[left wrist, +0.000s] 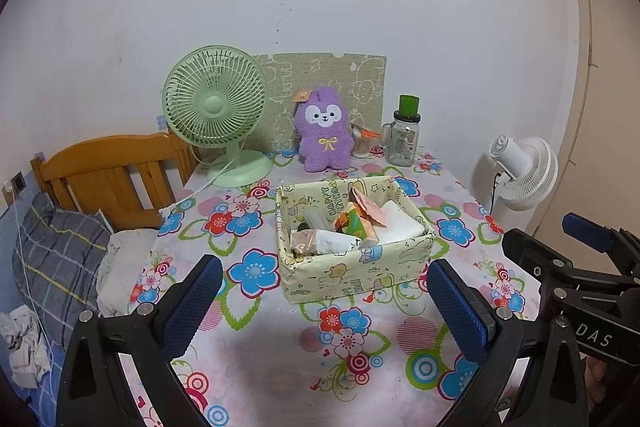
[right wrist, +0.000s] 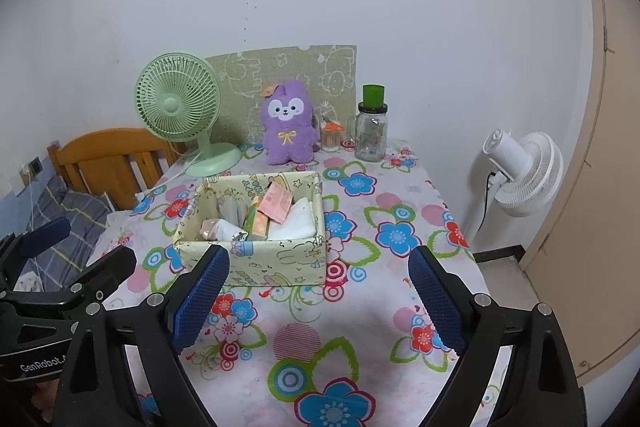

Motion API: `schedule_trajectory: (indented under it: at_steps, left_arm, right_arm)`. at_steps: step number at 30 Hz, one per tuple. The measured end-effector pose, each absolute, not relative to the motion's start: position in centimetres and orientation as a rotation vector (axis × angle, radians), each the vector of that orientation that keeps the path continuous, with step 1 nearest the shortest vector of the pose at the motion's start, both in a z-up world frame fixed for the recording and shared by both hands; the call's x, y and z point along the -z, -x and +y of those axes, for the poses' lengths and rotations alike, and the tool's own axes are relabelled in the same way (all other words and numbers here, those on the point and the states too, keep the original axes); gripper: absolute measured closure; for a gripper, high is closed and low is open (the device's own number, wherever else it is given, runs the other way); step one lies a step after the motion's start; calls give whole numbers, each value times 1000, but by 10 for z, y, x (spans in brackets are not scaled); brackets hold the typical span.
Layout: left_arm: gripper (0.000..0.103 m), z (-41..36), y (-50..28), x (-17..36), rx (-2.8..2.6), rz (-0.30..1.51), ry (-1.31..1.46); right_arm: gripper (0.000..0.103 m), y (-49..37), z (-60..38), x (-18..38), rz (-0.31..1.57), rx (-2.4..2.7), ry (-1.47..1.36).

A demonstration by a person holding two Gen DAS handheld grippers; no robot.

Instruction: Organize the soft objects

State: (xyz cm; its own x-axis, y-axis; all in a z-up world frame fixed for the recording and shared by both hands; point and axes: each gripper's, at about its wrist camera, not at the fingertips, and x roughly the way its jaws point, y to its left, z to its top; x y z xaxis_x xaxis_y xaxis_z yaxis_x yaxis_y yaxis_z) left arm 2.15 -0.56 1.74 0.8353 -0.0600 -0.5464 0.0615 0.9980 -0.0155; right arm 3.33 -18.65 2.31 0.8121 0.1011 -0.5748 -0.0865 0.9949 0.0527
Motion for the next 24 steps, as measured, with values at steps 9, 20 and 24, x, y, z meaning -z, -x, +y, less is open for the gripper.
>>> schedule_trajectory:
  at_steps: [9, 20, 24]
  left_arm:
    - [0, -4, -20, -17, 63, 576, -7]
    - [0, -5, -20, -15, 64, 576, -6]
    - [0, -5, -20, -15, 64, 577, -6]
  right_arm:
    - [10, -35, -187, -22, 621, -98, -28]
    - [10, -35, -187, -22, 621, -97, -27]
    - [10, -35, -187, -22, 621, -98, -29]
